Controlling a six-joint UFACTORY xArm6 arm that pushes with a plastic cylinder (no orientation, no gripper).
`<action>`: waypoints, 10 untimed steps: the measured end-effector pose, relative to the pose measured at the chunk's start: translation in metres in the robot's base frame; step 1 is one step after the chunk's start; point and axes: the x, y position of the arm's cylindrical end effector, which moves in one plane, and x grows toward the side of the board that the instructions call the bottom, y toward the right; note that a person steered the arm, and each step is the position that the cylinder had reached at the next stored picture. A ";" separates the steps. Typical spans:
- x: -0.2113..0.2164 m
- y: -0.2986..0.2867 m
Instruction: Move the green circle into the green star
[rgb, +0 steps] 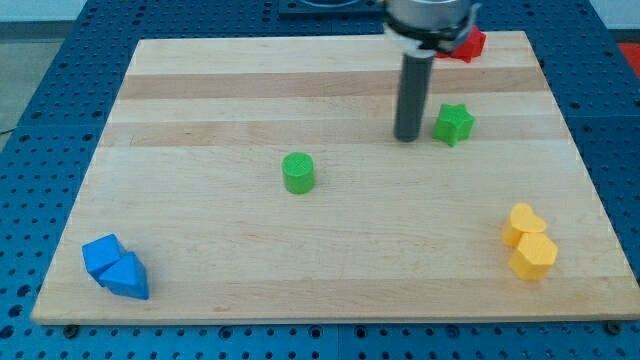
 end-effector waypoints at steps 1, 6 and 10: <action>-0.006 0.058; 0.035 -0.273; 0.066 -0.066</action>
